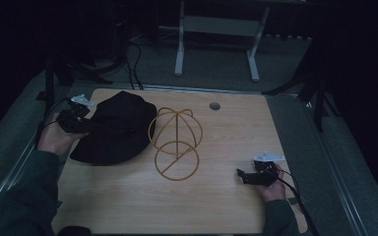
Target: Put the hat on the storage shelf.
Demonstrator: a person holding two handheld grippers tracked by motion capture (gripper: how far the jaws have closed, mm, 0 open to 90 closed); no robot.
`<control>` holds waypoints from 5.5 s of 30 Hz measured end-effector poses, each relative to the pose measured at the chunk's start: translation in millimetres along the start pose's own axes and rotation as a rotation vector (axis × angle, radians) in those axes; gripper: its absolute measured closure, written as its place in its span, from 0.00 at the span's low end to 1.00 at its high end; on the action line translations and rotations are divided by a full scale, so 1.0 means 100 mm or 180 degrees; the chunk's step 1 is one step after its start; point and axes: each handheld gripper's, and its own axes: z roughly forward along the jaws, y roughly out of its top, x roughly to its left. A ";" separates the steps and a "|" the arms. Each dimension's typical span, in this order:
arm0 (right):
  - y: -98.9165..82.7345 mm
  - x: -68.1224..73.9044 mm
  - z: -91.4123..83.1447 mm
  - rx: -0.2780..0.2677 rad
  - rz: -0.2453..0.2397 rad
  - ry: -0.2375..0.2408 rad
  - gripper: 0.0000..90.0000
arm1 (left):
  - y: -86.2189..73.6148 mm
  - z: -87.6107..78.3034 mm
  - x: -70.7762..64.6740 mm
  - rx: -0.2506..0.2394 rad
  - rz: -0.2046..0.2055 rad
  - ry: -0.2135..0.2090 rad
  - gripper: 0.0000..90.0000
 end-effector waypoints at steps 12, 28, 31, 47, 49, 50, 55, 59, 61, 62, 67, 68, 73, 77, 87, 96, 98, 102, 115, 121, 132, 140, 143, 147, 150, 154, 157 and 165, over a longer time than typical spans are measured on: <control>0.00 0.00 0.00 -0.0001 -0.0001 -0.0001 0.15 | 0.04 -0.11 -0.02 -0.0120 0.0078 -0.0030 0.98; 0.00 0.00 0.00 -0.0001 -0.0002 -0.0001 0.15 | 0.06 -0.24 -0.01 -0.0276 0.0114 -0.0074 0.98; 0.00 0.00 0.00 0.0000 -0.0004 -0.0001 0.15 | 0.07 -0.26 0.00 -0.0291 0.0113 -0.0073 0.98; 0.00 0.00 0.00 -0.0002 0.0002 -0.0001 0.15 | 0.11 -0.34 0.02 -0.0461 0.0072 -0.0123 0.98; 0.00 0.00 0.00 -0.0001 0.0002 -0.0001 0.15 | 0.11 -0.36 0.01 -0.0484 0.0064 -0.0119 0.98; 0.00 0.00 0.00 -0.0002 0.0004 -0.0001 0.15 | 0.12 -0.36 0.02 -0.0488 0.0064 -0.0119 0.98; 0.00 0.00 0.00 -0.0005 0.0000 -0.0002 0.15 | 0.13 -0.39 0.03 -0.0521 0.0062 -0.0143 0.98; 0.00 0.00 0.00 -0.0004 0.0001 -0.0002 0.15 | 0.14 -0.41 0.03 -0.0539 0.0059 -0.0146 0.98; 0.00 0.00 0.00 -0.0005 0.0001 -0.0001 0.15 | 0.14 -0.42 0.04 -0.0550 0.0060 -0.0155 0.98; 0.00 0.00 0.00 -0.0005 0.0000 -0.0002 0.15 | 0.14 -0.43 0.04 -0.0553 0.0056 -0.0160 0.98; 0.00 0.00 0.00 -0.0005 0.0000 -0.0002 0.15 | 0.15 -0.46 0.05 -0.0605 0.0053 -0.0182 0.98; 0.00 0.00 0.00 -0.0005 0.0001 -0.0002 0.15 | 0.15 -0.47 0.05 -0.0612 0.0053 -0.0188 0.98; 0.00 0.00 0.00 -0.0005 0.0001 -0.0002 0.15 | 0.17 -0.52 0.06 -0.0659 0.0059 -0.0202 0.98; 0.00 0.00 0.00 -0.0005 0.0001 -0.0002 0.15 | 0.17 -0.55 0.07 -0.0687 0.0063 -0.0238 0.98; 0.00 0.00 0.00 -0.0004 0.0003 -0.0002 0.15 | 0.20 -0.60 0.08 -0.0780 0.0062 -0.0298 0.98; 0.00 0.00 0.00 -0.0004 0.0005 -0.0001 0.15 | 0.22 -0.63 0.10 -0.0861 0.0002 -0.0321 0.98; 0.00 0.00 0.00 -0.0004 0.0004 -0.0001 0.15 | 0.22 -0.63 0.10 -0.0880 -0.0003 -0.0327 0.98; 0.00 0.00 0.00 -0.0004 0.0005 -0.0001 0.15 | 0.23 -0.64 0.12 -0.0918 -0.0033 -0.0333 0.98; 0.00 0.00 0.00 -0.0005 0.0000 -0.0002 0.15 | 0.27 -0.68 0.14 -0.0980 -0.0070 -0.0364 0.98; 0.00 0.00 0.00 -0.0006 -0.0001 -0.0002 0.15 | 0.29 -0.70 0.16 -0.1020 -0.0096 -0.0400 0.98; 0.00 0.00 0.00 -0.0005 0.0004 -0.0002 0.15 | 0.35 -0.74 0.17 -0.1047 -0.0103 -0.0399 0.98; 0.00 0.00 0.00 -0.0005 0.0003 -0.0001 0.15 | 0.40 -0.76 0.17 -0.1067 -0.0091 -0.0417 0.98; 0.00 0.00 0.00 -0.0005 0.0003 -0.0001 0.15 | 0.42 -0.76 0.17 -0.1065 -0.0080 -0.0422 0.98; 0.00 0.00 0.00 -0.0005 0.0003 -0.0002 0.15 | 0.43 -0.77 0.18 -0.1087 -0.0093 -0.0435 0.98; 0.00 0.00 0.00 -0.0006 0.0001 0.0000 0.15 | 0.43 -0.78 0.18 -0.1101 -0.0099 -0.0441 0.98; 0.00 0.00 0.00 -0.0006 0.0001 -0.0001 0.15 | 0.45 -0.78 0.17 -0.1109 -0.0100 -0.0461 0.98; 0.00 0.00 0.00 -0.0006 0.0001 0.0000 0.15 | 0.46 -0.79 0.17 -0.1098 -0.0085 -0.0469 0.98; 0.00 0.00 0.00 -0.0006 0.0002 -0.0001 0.15 | 0.48 -0.82 0.17 -0.1137 -0.0081 -0.0472 0.98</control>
